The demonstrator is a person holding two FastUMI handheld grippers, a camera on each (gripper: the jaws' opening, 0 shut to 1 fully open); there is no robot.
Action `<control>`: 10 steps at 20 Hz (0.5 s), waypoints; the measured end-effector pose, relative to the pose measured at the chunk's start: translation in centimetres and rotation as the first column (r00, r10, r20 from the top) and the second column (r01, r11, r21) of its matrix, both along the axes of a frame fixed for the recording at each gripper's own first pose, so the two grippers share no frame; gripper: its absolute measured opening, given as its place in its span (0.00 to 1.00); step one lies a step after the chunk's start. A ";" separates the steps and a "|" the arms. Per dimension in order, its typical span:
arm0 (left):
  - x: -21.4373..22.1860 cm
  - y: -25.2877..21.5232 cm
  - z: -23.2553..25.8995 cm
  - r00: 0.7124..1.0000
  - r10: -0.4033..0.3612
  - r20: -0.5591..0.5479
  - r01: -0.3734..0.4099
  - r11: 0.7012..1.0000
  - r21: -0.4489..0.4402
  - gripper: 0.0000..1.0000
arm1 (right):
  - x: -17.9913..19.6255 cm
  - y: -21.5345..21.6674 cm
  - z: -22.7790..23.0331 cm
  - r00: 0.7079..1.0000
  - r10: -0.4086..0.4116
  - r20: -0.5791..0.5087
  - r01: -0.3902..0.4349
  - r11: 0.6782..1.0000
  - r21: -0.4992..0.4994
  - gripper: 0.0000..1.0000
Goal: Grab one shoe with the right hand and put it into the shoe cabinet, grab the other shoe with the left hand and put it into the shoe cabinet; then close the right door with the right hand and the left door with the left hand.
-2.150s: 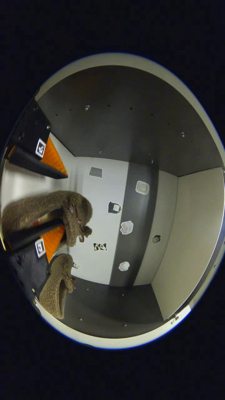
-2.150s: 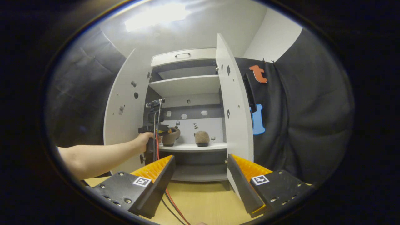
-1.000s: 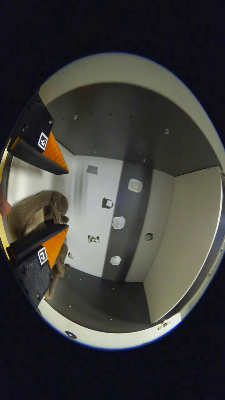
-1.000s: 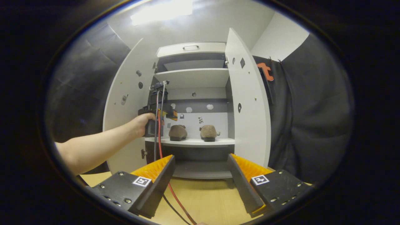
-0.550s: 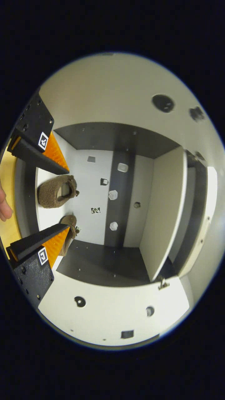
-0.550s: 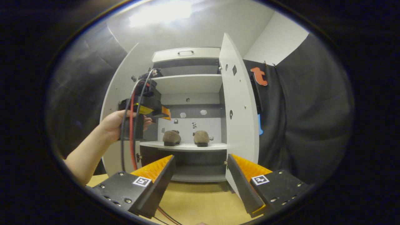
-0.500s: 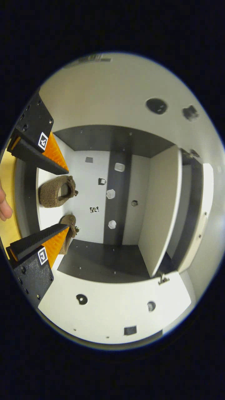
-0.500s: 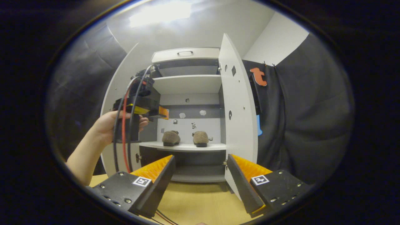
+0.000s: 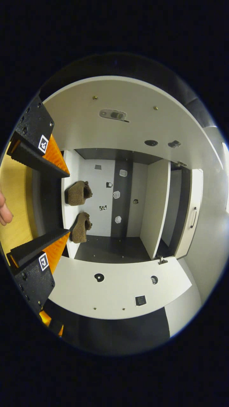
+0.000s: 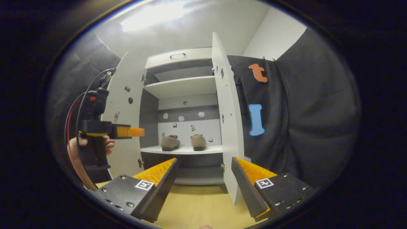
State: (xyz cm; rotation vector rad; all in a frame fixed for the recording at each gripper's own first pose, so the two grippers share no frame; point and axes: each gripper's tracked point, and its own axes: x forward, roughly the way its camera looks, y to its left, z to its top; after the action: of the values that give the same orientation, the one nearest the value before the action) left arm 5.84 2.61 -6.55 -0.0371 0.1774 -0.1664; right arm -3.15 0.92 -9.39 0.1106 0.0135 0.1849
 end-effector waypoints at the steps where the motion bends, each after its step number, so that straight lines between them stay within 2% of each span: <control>1: -0.5 0.1 -0.2 1.000 -0.013 0.002 0.013 1.000 -0.009 0.98 | 0.0 -1.3 0.6 1.000 0.000 -0.003 0.000 1.000 -0.018 1.00; 4: -1.4 0.5 -0.3 0.998 -0.064 0.014 0.065 0.998 -0.023 0.96 | 0.3 -5.0 2.8 0.999 0.032 0.002 -0.032 0.996 -0.082 1.00; 5: -1.6 0.9 -0.2 0.998 -0.065 0.026 0.066 0.997 -0.031 0.96 | 0.9 -6.5 3.6 0.999 0.048 -0.005 -0.048 0.994 -0.099 0.98; 6: -1.6 1.4 0.2 0.998 -0.061 0.028 0.062 0.998 -0.024 0.96 | 1.6 -8.0 4.2 0.999 0.048 -0.012 -0.049 0.992 -0.117 1.00; 9: -2.4 2.5 1.4 0.995 -0.057 0.077 0.059 0.998 -0.020 0.96 | 5.1 -14.5 6.1 0.999 0.004 -0.033 -0.011 0.977 -0.211 0.97; 10: -3.0 2.7 1.7 0.995 -0.061 0.084 0.064 0.998 -0.027 0.96 | 6.1 -16.4 6.6 0.999 -0.003 -0.042 -0.007 0.972 -0.233 1.00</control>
State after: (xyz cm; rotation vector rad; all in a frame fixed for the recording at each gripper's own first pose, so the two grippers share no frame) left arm 2.85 5.28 -4.81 -0.0543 0.0929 -0.2328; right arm 2.95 -15.50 -2.79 -0.1199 0.0775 0.1818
